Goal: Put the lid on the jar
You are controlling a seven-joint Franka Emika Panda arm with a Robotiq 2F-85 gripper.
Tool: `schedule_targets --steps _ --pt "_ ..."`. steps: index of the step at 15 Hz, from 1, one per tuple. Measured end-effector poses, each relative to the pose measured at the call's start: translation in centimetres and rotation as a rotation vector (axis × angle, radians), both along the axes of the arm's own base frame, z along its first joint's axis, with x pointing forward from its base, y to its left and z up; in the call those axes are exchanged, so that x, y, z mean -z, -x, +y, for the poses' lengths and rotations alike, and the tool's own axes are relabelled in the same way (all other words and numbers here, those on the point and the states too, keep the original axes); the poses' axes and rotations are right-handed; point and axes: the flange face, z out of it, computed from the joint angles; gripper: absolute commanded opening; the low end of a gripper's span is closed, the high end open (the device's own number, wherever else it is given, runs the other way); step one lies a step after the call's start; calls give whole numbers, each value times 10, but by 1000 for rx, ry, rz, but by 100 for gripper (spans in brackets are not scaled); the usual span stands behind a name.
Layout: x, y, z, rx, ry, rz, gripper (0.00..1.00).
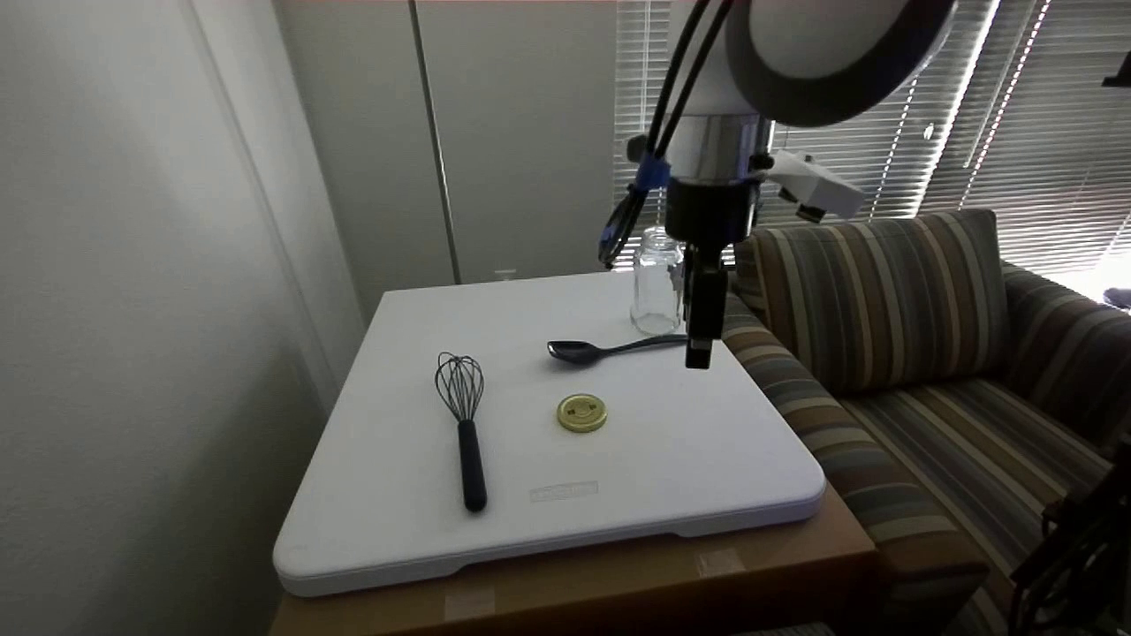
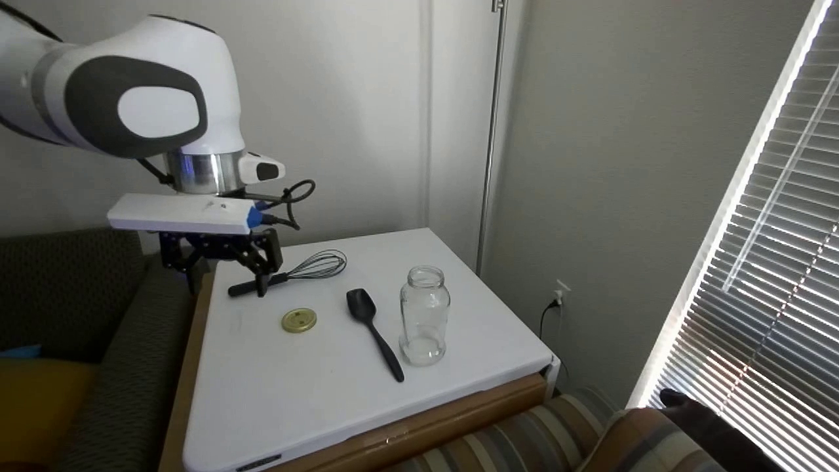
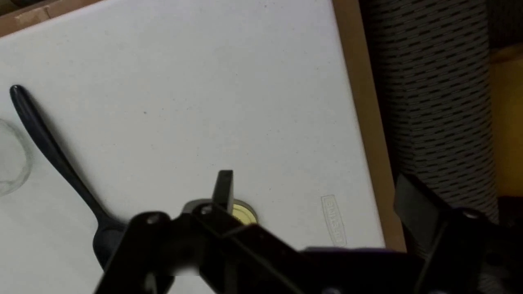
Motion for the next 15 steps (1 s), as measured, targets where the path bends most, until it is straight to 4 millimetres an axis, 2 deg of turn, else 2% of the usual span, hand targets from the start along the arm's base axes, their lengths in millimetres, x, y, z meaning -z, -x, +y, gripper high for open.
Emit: schedule_targets --steps 5,10,12,15 --pt "43 -30 20 26 -5 25 100" --pt "76 -57 32 27 71 2 100" --pt "83 -62 36 24 83 -2 100" --pt "84 -64 38 22 83 -4 100"
